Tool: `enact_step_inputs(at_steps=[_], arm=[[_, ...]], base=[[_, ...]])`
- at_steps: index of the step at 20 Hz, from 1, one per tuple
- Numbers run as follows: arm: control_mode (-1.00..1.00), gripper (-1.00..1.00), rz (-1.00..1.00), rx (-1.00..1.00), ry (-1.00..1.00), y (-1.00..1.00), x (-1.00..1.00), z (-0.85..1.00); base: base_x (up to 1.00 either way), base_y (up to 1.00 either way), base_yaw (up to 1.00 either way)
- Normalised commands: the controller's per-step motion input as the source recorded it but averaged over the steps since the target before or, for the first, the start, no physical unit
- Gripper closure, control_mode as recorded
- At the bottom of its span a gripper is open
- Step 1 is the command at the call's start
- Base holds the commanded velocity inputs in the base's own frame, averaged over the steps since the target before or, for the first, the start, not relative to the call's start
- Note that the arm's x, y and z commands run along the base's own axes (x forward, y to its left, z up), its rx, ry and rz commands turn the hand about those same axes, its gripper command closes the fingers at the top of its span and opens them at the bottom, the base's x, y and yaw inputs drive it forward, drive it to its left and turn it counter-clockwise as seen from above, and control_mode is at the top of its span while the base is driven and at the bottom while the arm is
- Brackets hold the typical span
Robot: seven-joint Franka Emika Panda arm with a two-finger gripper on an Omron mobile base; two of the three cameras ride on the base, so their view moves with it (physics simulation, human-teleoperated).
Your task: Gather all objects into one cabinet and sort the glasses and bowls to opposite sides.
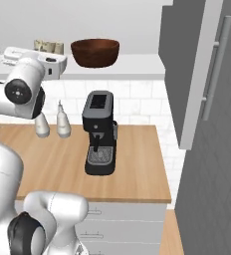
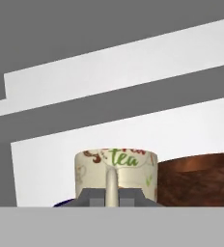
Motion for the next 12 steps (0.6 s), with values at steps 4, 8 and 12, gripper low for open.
enact_step_inputs(at_steps=[4, 8, 12], arm=[[-1.0, 1.0, 0.01, 0.0, -0.03, 0.05, 0.01, -0.06], [-1.0, 1.0, 0.13, 0.01, -0.44, 0.25, 0.09, -0.36], [-1.0, 1.0, 0.0, 0.0, 0.0, 0.0, 0.07, -0.02]], base=[[0.0, 0.0, 0.0], [0.0, 0.0, 0.0], [0.0, 0.0, 0.0]])
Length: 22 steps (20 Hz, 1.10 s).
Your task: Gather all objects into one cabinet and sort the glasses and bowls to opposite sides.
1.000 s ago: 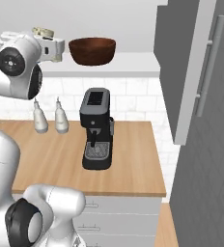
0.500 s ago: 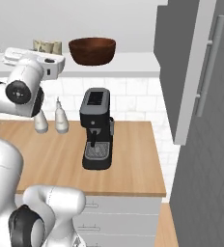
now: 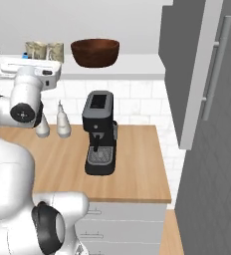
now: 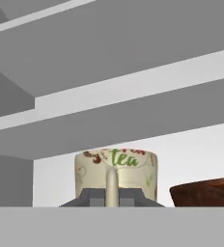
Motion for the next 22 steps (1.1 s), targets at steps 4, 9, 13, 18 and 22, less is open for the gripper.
enact_step_inputs(at_steps=[4, 9, 13, 18, 22], arm=[[-1.0, 1.0, 0.0, 0.0, -0.08, 0.01, 0.77, -0.26], [-1.0, 1.0, -0.01, 0.0, -0.03, 0.12, 0.4, -0.07], [-1.0, 1.0, 0.0, 0.0, -0.08, 0.19, 0.43, -0.27], [-1.0, 1.0, 0.0, 0.0, -0.05, 0.23, 0.35, -0.22], [-1.0, 1.0, 0.0, 0.0, 0.0, 0.12, 0.09, -0.05]], base=[[0.0, 0.0, 0.0], [0.0, 0.0, 0.0], [0.0, 0.0, 0.0], [0.0, 0.0, 0.0], [0.0, 0.0, 0.0]])
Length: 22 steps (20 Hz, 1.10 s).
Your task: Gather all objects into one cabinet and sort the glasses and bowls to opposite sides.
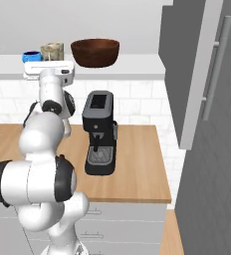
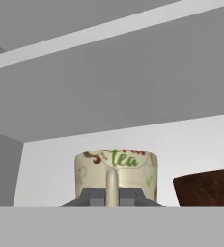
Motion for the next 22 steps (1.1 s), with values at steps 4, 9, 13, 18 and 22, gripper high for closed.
enact_step_inputs(at_steps=[4, 9, 13, 18, 22], arm=[[-1.0, 1.0, 0.0, 0.0, -0.06, 0.76, 0.41, -0.58], [-1.0, 1.0, 0.0, 0.0, -0.03, 0.59, 0.31, -0.36], [-1.0, 1.0, 0.0, 0.0, 0.0, 0.0, 0.09, -0.04], [-1.0, 1.0, 0.0, 0.0, -0.02, 0.13, 0.69, -0.46], [-1.0, 1.0, 0.0, 0.0, -0.01, 0.04, 0.2, -0.15]], base=[[0.0, 0.0, 0.0], [0.0, 0.0, 0.0], [0.0, 0.0, 0.0], [0.0, 0.0, 0.0], [0.0, 0.0, 0.0]])
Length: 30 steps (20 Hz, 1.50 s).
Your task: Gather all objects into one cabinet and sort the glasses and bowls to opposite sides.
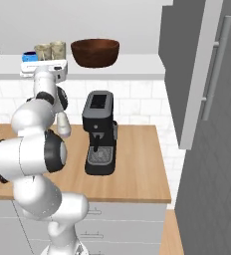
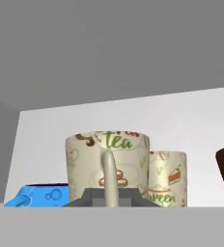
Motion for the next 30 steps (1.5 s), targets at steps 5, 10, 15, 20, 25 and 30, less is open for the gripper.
enact_step_inputs(at_steps=[5, 10, 15, 20, 25, 30], arm=[[-1.0, -1.0, 0.0, 0.0, 0.0, 0.0, 0.0, 0.0], [-1.0, -1.0, 0.0, 0.0, 0.0, 0.0, -0.03, 0.0], [-1.0, -1.0, -0.01, 0.03, -0.02, 0.0, -0.56, 0.15], [-1.0, -1.0, -0.01, 0.01, -0.02, -0.1, -1.0, 0.09], [-1.0, -1.0, -0.07, -0.02, 0.03, -0.37, -1.0, 0.0], [-1.0, -1.0, -0.04, -0.12, 0.18, -0.4, -1.0, -0.34]], base=[[0.0, 0.0, 0.0], [0.0, 0.0, 0.0], [0.0, 0.0, 0.0], [0.0, 0.0, 0.0], [0.0, 0.0, 0.0], [0.0, 0.0, 0.0]])
